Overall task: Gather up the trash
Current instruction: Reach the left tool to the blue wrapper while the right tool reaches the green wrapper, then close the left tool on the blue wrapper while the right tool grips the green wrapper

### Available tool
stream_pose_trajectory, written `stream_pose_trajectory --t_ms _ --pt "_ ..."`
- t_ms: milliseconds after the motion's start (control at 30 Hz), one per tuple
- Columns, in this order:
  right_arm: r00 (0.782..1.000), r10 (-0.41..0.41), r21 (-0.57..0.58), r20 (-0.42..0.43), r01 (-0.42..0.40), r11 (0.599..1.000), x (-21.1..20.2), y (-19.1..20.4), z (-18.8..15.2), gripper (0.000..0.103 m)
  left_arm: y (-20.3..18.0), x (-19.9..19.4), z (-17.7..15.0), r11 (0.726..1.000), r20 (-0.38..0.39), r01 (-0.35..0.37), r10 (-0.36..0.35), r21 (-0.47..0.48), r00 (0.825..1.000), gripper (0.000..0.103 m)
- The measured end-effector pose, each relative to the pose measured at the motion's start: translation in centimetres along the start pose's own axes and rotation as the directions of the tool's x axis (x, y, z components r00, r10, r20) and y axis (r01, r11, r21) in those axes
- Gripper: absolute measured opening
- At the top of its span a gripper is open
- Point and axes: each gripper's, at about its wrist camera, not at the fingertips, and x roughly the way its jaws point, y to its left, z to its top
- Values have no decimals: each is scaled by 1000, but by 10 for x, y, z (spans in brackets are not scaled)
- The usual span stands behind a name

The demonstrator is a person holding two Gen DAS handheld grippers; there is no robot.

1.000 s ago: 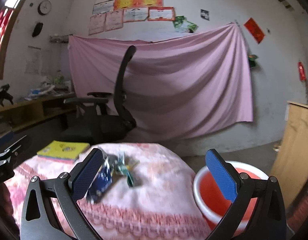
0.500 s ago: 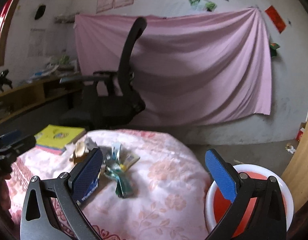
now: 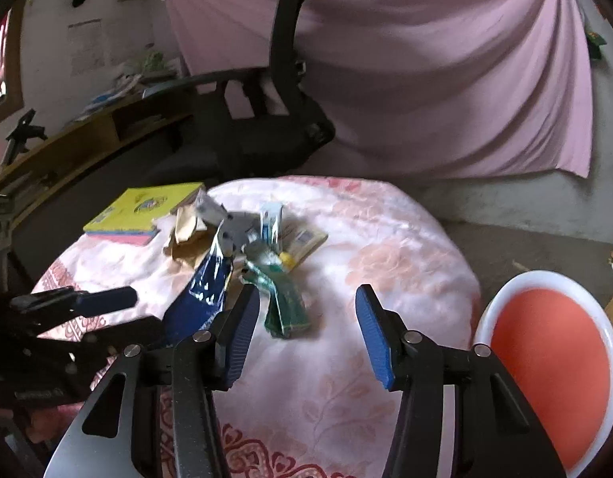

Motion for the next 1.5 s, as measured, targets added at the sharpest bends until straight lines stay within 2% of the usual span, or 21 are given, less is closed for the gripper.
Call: stream_pose_trajectory --t_ms 100,233,333,367,400,600,767,900,967,1167,1300,1433,1500 --pt "1000 7 -6 -27 -7 1000 4 1 -1 45 -8 12 -2 999 -61 32 -32 7 998 51" --pt "998 2 -12 -57 -3 1000 10 3 -2 45 -14 22 -2 1000 -104 26 -25 7 994 52" --pt "997 5 -2 -76 -5 1000 15 0 -2 45 -14 25 -1 1000 -111 25 -24 8 994 51" --pt "997 8 1 -80 -8 1000 16 0 -2 45 -15 24 -1 1000 -111 22 -22 5 994 47" --pt "996 14 4 -85 -14 1000 17 -1 -2 45 -13 26 0 1000 -112 15 -15 1 994 37" --pt "989 58 15 -134 -56 998 31 5 -1 45 2 25 4 999 -117 26 -30 -42 993 36" --pt "984 50 25 -170 -46 999 43 9 -1 45 9 17 3 998 -113 25 -30 -49 993 35" --pt "981 45 24 -190 -42 999 49 12 -2 20 14 8 -1 998 -102 33 -39 -60 994 34" --pt "981 39 25 -190 -35 999 49 12 -3 13 15 5 -3 997 -93 38 -44 -69 995 34" --pt "987 69 46 -146 -63 997 37 10 -5 8 15 -3 -7 997 -55 37 -40 -68 998 34" --pt "993 81 68 -83 -75 995 23 6 -5 7 11 -16 -11 998 10 33 -32 -58 999 34" --pt "997 72 105 31 -75 992 -1 -3 -4 7 -1 -32 -5 999 99 36 -32 -31 995 34" --pt "993 39 109 116 -51 993 -21 -7 -4 7 -15 -38 3 999 153 43 -41 -7 987 34"
